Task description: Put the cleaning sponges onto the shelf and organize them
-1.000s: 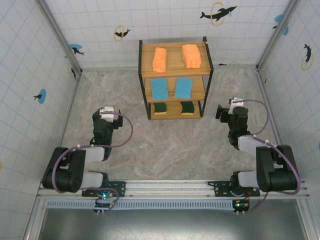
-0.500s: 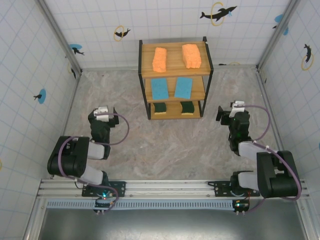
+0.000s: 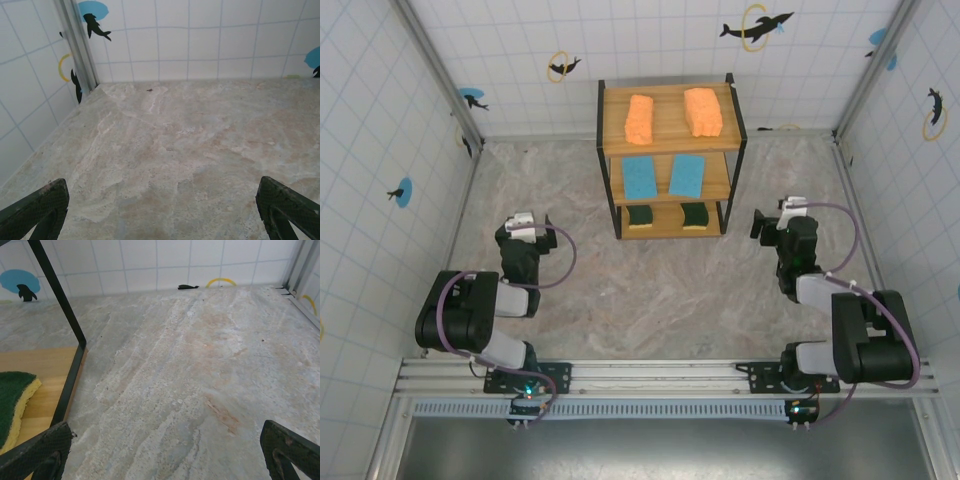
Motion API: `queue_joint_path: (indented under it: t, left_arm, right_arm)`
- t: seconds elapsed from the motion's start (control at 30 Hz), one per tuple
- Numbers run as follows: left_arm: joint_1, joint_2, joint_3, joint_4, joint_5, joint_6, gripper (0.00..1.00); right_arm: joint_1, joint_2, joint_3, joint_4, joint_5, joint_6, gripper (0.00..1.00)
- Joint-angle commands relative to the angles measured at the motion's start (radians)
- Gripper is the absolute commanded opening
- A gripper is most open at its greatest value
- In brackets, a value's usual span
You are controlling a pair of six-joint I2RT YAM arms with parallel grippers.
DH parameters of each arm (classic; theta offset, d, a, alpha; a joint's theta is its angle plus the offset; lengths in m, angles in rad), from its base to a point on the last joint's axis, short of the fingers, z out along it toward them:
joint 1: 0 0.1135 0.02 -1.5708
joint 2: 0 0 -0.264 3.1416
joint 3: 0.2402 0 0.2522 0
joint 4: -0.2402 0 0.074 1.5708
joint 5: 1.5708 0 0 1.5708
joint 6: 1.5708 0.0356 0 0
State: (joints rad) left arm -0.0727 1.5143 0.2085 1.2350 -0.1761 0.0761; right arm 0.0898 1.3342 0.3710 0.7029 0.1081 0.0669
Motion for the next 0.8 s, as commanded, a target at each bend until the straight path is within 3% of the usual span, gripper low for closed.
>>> queue_joint_path:
  t: [0.0, 0.33, 0.47, 0.77]
  left_arm:
    - [0.007, -0.002, 0.021, 0.000, 0.017, -0.021, 0.97]
    - [0.008, -0.001, 0.021, 0.000, 0.018, -0.023, 0.97]
    - [0.011, -0.001, 0.023, -0.003, 0.023, -0.025, 0.97]
    - [0.012, -0.001, 0.024, -0.006, 0.026, -0.025, 0.97]
  right_arm:
    - [-0.003, 0.008, 0.034, -0.022, -0.019, -0.010, 0.99]
    - [-0.019, -0.053, -0.037, 0.045, -0.054, -0.050, 0.99]
    - [-0.059, -0.062, -0.086, 0.156, -0.037, -0.039, 0.99]
    - [-0.089, 0.105, -0.108, 0.372, -0.019, -0.025, 0.99]
